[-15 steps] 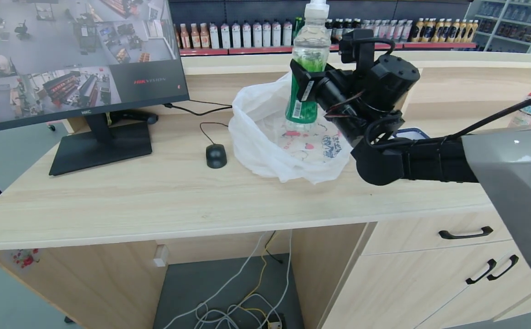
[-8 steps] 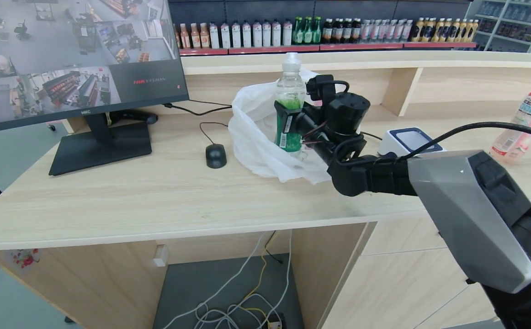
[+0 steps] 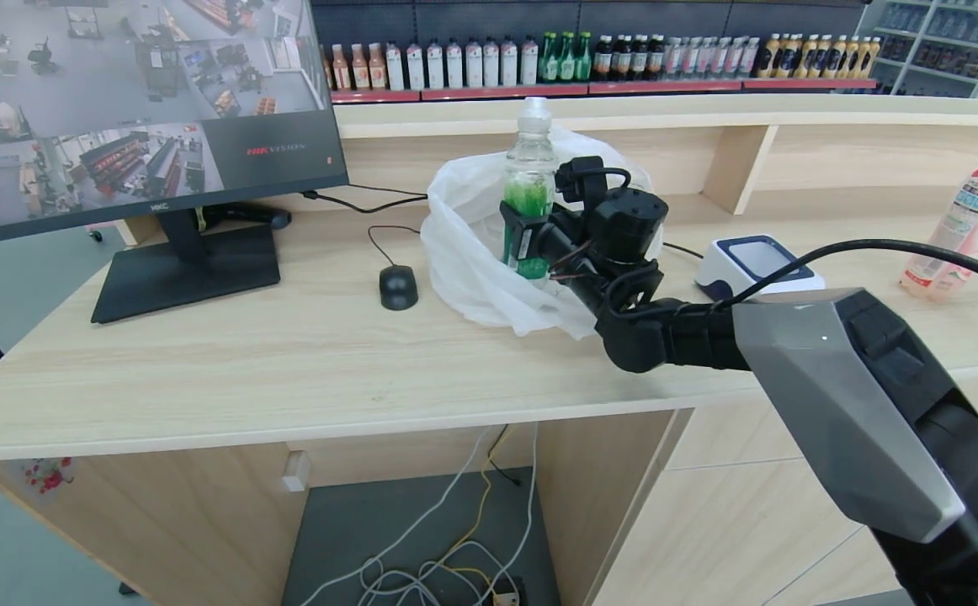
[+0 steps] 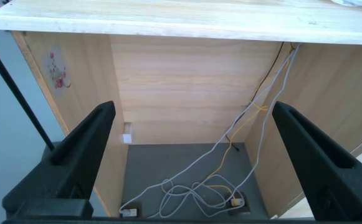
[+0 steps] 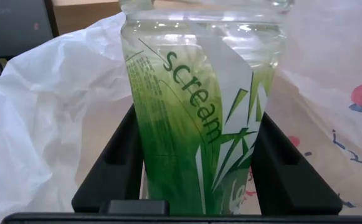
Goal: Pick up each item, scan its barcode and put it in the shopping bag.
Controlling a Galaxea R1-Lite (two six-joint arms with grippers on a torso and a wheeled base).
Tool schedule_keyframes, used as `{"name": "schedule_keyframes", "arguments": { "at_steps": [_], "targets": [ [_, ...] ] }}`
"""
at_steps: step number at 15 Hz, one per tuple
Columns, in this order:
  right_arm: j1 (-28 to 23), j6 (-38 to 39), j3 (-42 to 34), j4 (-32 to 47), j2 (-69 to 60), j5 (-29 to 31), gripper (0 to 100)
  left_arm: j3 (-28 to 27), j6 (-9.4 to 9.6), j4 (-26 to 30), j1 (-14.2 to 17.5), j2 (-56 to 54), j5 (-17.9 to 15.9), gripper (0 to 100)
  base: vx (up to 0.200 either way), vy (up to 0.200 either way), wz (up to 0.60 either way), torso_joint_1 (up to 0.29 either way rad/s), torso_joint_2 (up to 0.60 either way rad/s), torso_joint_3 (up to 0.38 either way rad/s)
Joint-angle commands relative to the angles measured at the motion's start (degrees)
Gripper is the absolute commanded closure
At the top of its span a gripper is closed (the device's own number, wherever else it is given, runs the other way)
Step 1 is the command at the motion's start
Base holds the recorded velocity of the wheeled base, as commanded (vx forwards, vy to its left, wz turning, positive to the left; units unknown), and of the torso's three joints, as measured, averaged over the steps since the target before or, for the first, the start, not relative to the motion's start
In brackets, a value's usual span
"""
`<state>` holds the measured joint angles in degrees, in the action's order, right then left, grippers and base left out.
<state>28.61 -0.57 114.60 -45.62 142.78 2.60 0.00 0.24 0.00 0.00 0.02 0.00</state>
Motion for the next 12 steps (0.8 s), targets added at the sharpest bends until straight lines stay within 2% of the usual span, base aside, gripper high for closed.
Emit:
{"name": "schedule_keyframes", "arguments": {
  "at_steps": [1, 12],
  "targets": [
    [0.04, -0.04, -0.01, 0.09, 0.22, 0.04, 100, 0.0, 0.02, 0.0, 0.0, -0.02, 0.0, 0, 0.0, 0.0, 0.0, 0.0, 0.0, 0.0],
    [0.04, -0.22, -0.01, -0.09, -0.48, 0.83, 100, 0.0, 0.02, 0.0, 0.0, -0.02, 0.0, 0, 0.0, 0.0, 0.0, 0.0, 0.0, 0.0]
  ]
}}
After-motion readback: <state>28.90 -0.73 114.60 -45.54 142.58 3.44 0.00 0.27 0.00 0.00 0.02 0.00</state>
